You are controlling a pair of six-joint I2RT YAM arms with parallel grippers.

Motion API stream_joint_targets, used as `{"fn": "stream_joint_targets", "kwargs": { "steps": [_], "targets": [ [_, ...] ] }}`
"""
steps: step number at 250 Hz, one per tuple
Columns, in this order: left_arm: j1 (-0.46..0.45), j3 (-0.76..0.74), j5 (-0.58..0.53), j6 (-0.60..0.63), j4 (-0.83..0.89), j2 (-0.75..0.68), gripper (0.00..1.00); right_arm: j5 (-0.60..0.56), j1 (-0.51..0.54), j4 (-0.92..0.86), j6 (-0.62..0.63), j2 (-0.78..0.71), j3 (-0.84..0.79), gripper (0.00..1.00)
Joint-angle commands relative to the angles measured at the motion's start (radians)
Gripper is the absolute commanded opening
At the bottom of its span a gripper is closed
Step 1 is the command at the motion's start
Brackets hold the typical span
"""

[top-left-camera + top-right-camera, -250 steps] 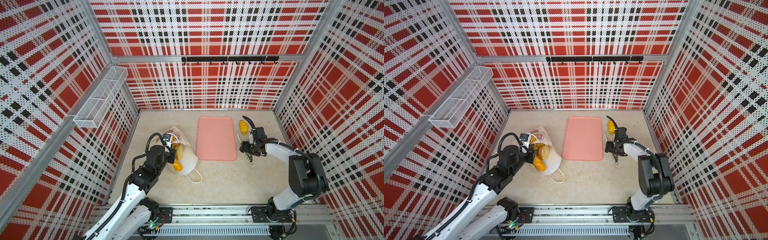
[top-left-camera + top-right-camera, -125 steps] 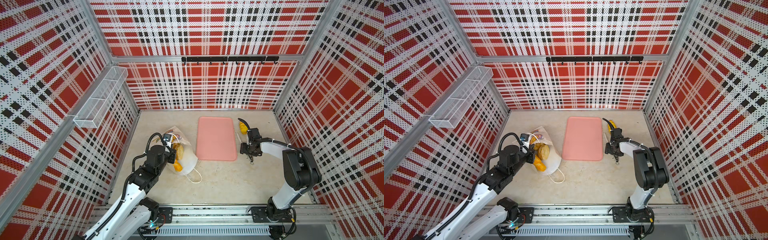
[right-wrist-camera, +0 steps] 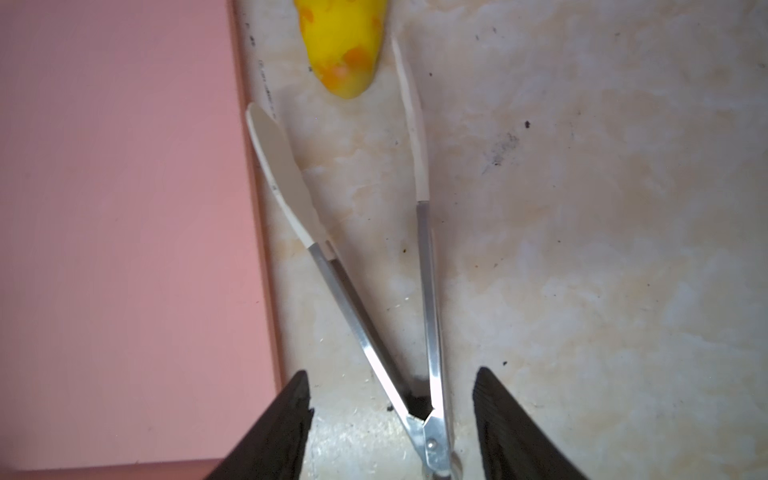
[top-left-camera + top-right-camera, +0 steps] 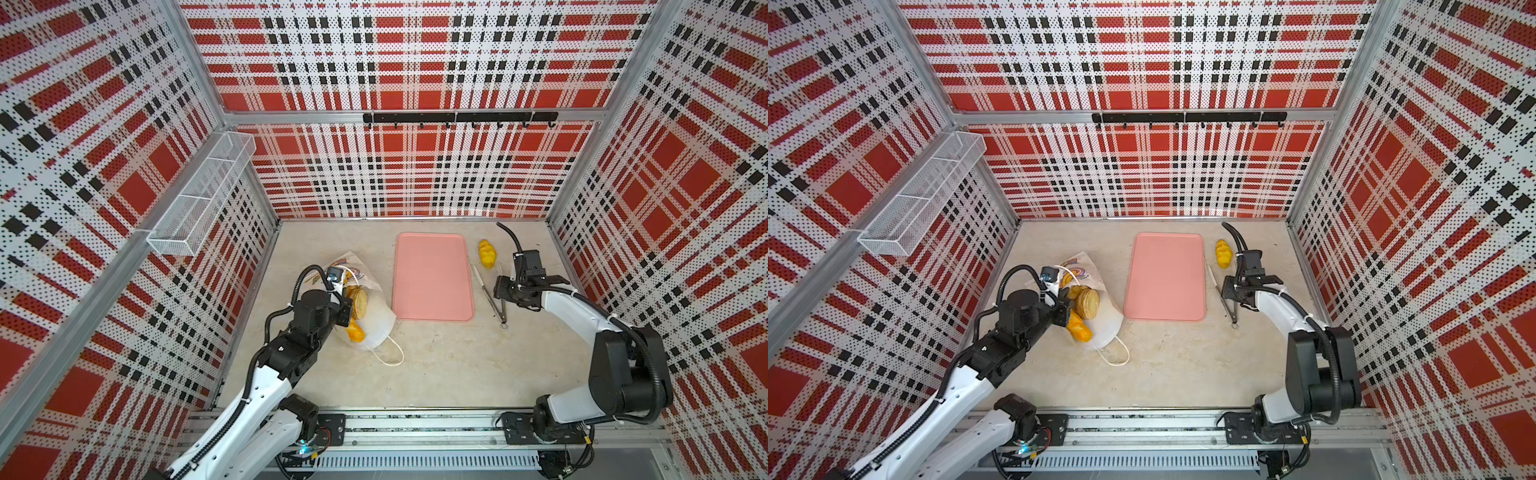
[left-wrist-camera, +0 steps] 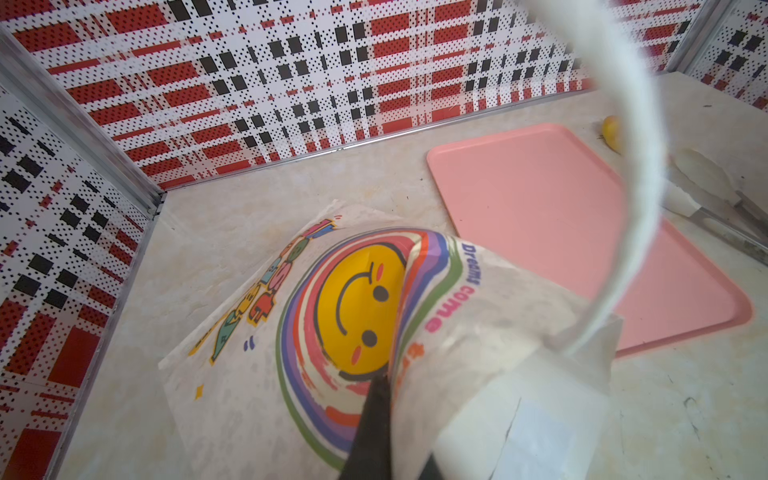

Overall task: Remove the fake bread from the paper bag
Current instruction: 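Lower the right gripper onto the tongs handle and grasp it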

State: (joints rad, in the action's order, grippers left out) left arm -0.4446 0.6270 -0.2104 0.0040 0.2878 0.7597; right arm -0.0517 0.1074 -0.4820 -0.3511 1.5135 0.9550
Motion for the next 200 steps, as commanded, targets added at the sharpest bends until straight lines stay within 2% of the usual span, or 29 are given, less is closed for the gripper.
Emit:
{"fn": "stream_joint_targets", "kwargs": {
  "steps": [1, 66, 88, 101, 130, 135, 200],
  "targets": [
    [-0.007, 0.007, 0.011, -0.01, -0.021, -0.014, 0.0, -0.033, -0.018, -0.017, 0.01, 0.085, 0.054, 0.6],
    [-0.007, 0.007, 0.009, -0.009, -0.022, -0.016, 0.0, -0.049, -0.023, -0.05, 0.035, 0.263, 0.149, 0.47],
    [-0.008, 0.008, 0.011, -0.01, -0.024, -0.016, 0.0, -0.037, -0.031, -0.054, 0.041, 0.304, 0.156, 0.37],
    [-0.007, 0.008, 0.012, -0.011, -0.023, -0.016, 0.0, -0.025, -0.034, -0.055, 0.043, 0.315, 0.153, 0.27],
    [-0.007, 0.009, 0.012, -0.011, -0.023, -0.015, 0.0, -0.01, -0.034, -0.04, 0.043, 0.276, 0.11, 0.1],
    [-0.008, 0.009, 0.011, -0.011, -0.023, -0.016, 0.0, -0.01, -0.036, -0.036, 0.043, 0.264, 0.1, 0.0],
    [-0.008, 0.008, 0.019, -0.011, -0.023, -0.018, 0.0, 0.043, -0.084, -0.016, 0.05, 0.05, -0.012, 0.0]
  ]
}}
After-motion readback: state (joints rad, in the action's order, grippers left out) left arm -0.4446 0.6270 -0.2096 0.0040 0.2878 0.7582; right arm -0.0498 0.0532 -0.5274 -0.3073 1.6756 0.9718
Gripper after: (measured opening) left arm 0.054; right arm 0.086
